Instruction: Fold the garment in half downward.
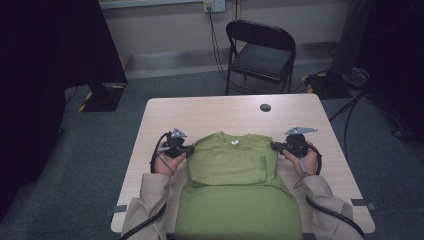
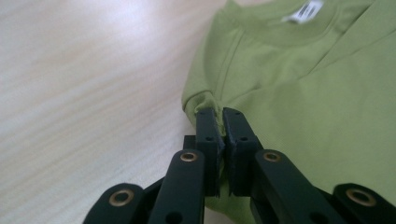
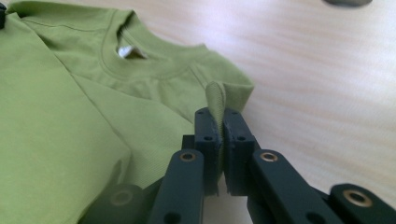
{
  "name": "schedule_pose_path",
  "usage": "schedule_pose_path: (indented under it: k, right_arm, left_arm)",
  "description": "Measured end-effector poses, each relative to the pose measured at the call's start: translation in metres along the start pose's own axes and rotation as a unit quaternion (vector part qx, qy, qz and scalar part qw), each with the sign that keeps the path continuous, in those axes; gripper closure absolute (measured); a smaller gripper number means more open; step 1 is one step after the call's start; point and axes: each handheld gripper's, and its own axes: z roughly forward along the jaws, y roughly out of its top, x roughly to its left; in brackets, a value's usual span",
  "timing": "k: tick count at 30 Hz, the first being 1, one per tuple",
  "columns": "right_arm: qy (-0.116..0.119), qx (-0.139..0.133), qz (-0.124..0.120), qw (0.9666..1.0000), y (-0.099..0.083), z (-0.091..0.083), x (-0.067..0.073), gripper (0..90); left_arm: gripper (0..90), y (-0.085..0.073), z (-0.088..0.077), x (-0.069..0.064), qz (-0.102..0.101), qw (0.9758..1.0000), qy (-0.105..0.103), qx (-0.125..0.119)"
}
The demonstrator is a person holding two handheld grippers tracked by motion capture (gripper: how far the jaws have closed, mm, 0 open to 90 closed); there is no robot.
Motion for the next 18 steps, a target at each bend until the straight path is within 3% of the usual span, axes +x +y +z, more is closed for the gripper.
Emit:
schedule_pose_path:
  k: [5,11,18]
  right_arm:
    - [0.014,-0.011,-0.003,0.9998,0.015,-0.007,0.003,86.0]
    - [0.018,-0.025,0.005,0.9995,0.03,-0.013,-0.005,86.0]
    - [0.027,-0.037,0.003,0.9989,0.051,-0.016,-0.011,86.0]
  left_arm:
    - [86.2,0.012,-0.01,0.002,-0.003,0.9999,-0.003,-0.014]
    - [86.2,0.025,-0.017,0.009,-0.011,0.9993,-0.003,-0.035]
    - [86.2,0.045,-0.02,0.017,-0.003,0.9986,-0.006,-0.051]
